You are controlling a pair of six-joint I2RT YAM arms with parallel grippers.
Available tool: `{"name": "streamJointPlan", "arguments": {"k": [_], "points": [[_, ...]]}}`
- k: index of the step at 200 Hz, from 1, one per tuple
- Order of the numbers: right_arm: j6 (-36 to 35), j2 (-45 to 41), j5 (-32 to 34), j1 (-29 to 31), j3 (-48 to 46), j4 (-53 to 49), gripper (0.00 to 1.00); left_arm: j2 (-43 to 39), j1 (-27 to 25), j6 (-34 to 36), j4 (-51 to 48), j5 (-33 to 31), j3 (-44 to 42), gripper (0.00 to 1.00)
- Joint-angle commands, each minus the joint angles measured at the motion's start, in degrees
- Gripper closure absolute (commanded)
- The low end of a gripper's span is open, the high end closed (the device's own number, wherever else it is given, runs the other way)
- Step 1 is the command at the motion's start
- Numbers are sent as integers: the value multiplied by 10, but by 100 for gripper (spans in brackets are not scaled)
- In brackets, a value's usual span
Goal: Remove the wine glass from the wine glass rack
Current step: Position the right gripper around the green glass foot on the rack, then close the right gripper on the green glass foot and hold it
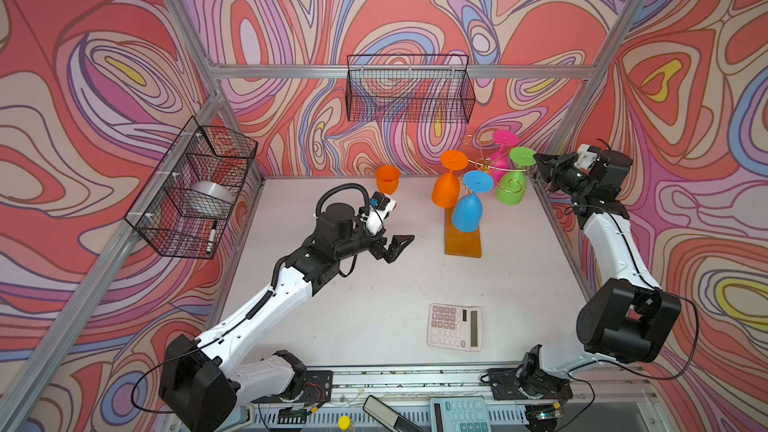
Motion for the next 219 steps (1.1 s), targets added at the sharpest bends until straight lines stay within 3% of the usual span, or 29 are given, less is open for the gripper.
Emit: {"name": "streamJointPlan", "arguments": {"k": [1, 45, 137, 219], "points": [[22, -25, 15, 2, -15, 45, 100, 1, -6, 1, 6, -6, -2, 0], [33, -36, 32, 2, -22, 61, 100, -4, -7, 5, 4, -10, -2, 0], [-15, -69, 61, -2, -22, -7, 100, -10, -13, 10, 0, -13, -1, 0], [-37, -76, 50, -7, -22, -40, 100, -11, -16, 10, 2, -8, -4, 0]]}}
